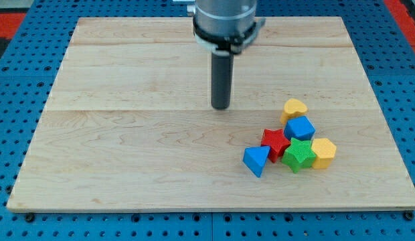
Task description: Push the red and green circles upward
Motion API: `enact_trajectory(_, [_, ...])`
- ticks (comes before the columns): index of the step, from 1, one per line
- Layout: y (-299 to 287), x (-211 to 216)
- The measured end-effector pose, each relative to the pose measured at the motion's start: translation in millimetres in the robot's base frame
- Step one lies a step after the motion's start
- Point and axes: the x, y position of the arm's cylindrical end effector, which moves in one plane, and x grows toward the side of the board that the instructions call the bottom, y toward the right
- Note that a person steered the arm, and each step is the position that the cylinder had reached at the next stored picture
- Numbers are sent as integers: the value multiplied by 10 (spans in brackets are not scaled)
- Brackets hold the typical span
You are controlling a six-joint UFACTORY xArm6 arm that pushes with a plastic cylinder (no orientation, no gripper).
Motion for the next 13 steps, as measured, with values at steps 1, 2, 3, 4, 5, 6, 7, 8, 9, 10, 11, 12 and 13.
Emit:
enact_trajectory(1, [280, -414])
enact_trajectory(2, [771, -90])
enact_trajectory(3, [1127, 400])
enact_trajectory(4, [1057, 399])
enact_trajectory(5, [1042, 378])
enact_trajectory(6, [1042, 355])
enact_trajectory(7, [1014, -38])
enact_trajectory(8, [989, -328])
enact_trajectory(9, [684, -673])
enact_trajectory(10, [401, -1058])
enact_trajectory(11, [305, -1201])
enact_trajectory(12, [-350, -1335])
enact_trajectory(13, [-1022, -1414])
